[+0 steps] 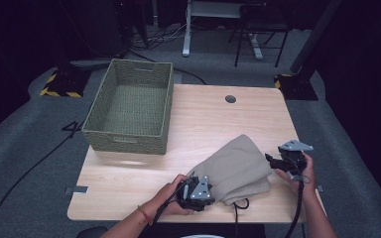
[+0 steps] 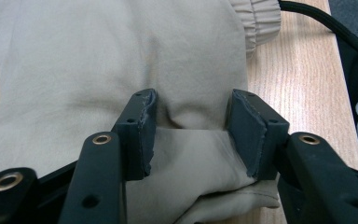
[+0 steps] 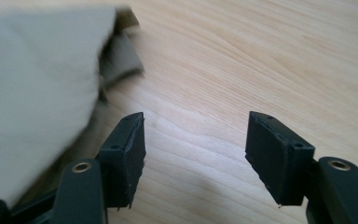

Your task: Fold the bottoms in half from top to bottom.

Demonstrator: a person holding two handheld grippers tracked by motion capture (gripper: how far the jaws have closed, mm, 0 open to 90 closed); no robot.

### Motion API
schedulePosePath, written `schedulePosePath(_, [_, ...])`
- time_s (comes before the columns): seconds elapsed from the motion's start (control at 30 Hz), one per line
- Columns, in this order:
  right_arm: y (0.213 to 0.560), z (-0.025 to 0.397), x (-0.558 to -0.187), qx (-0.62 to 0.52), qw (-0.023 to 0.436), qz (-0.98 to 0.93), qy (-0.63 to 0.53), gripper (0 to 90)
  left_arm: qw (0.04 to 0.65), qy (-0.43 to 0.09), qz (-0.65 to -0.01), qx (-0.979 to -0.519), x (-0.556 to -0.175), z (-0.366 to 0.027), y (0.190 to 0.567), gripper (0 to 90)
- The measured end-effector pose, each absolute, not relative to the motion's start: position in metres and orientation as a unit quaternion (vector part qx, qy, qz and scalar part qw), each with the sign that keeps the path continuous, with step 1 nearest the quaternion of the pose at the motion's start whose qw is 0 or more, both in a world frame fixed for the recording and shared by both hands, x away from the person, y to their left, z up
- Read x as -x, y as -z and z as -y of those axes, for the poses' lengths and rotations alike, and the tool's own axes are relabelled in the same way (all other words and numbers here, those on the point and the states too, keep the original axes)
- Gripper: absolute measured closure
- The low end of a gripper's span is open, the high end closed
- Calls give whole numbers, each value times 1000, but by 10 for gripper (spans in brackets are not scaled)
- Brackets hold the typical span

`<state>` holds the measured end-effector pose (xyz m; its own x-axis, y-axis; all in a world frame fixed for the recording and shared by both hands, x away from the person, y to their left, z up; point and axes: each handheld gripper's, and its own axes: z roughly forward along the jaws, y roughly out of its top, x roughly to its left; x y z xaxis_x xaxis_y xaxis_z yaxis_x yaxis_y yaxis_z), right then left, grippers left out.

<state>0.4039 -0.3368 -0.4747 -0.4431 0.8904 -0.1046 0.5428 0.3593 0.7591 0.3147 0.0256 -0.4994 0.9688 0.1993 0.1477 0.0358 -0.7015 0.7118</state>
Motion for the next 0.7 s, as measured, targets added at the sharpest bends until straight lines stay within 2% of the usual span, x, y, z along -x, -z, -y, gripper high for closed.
schedulePosePath(0.03, [471, 339, -401, -460, 257, -774, -351, 383, 375, -104, -61, -919, -313, -24, 498, 459])
schedulePosePath(0.1, [461, 333, -392, -433, 278, -773, -371, 377, 372, -102, -60, -920, -310, -24, 494, 363])
schedulePosePath(0.17, [452, 323, -381, -394, 285, -780, -394, 371, 395, -99, -77, -910, -308, -29, 485, 288])
schedulePosePath(0.3, [445, 304, -363, -324, 282, -807, -406, 361, 410, -104, -106, -900, -304, -44, 474, 284])
schedulePosePath(0.37, [449, 297, -356, -295, 252, -828, -405, 370, 406, -90, -120, -901, -303, -50, 476, 288])
schedulePosePath(0.43, [458, 292, -353, -280, 237, -846, -388, 416, 365, -125, -135, -913, -303, -49, 484, 322])
schedulePosePath(0.5, [467, 292, -351, -276, 217, -857, -378, 494, 365, -115, -143, -913, -304, -51, 488, 336])
schedulePosePath(0.57, [471, 294, -349, -278, 206, -858, -379, 502, 362, -122, -151, -912, -307, -54, 488, 367])
schedulePosePath(0.7, [475, 298, -345, -290, 193, -856, -383, 514, 353, -123, -183, -909, -320, -59, 494, 374])
